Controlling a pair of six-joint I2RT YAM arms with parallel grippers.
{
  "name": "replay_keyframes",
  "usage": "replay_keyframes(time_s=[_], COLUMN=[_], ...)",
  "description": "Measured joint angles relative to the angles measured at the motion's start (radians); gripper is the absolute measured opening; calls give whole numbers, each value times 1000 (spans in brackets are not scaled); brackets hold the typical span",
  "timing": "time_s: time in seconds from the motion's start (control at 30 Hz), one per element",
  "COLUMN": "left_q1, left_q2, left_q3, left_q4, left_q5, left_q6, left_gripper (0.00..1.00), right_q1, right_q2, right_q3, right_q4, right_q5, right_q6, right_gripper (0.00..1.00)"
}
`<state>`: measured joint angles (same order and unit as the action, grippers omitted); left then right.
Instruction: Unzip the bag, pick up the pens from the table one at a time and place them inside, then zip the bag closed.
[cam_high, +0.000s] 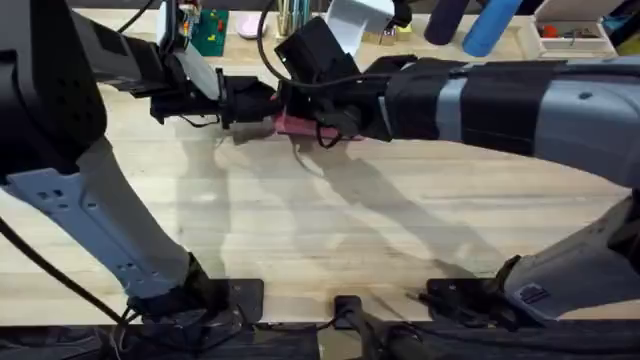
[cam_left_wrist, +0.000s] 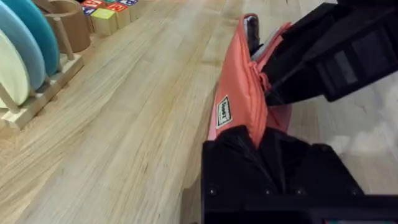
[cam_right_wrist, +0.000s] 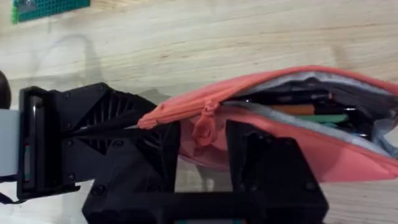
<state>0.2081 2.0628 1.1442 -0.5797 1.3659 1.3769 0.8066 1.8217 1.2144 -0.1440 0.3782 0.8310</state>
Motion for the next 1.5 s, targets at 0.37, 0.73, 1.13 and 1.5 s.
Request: replay_keyframes(time_s=[0.37,0.73,1.13,1.5], left_q1=[0,1,1,1], left_q2=[0,0,0,0], left_q3=[0,0,0,0], left_q4=[0,1,0,0], left_q5=[0,0,0,1], left_q6=[0,0,0,0], left_gripper=[42,42,42,42], right_q1=[-6,-12,-14,-37], right_q2=[18,18,7,-16], right_q3=[0,0,0,0], right_q4=[-4,-9,-12,-36], right_q5=[22,27,26,21], right_q6=[11,14,-83,-160], right_gripper=[244,37,31,31])
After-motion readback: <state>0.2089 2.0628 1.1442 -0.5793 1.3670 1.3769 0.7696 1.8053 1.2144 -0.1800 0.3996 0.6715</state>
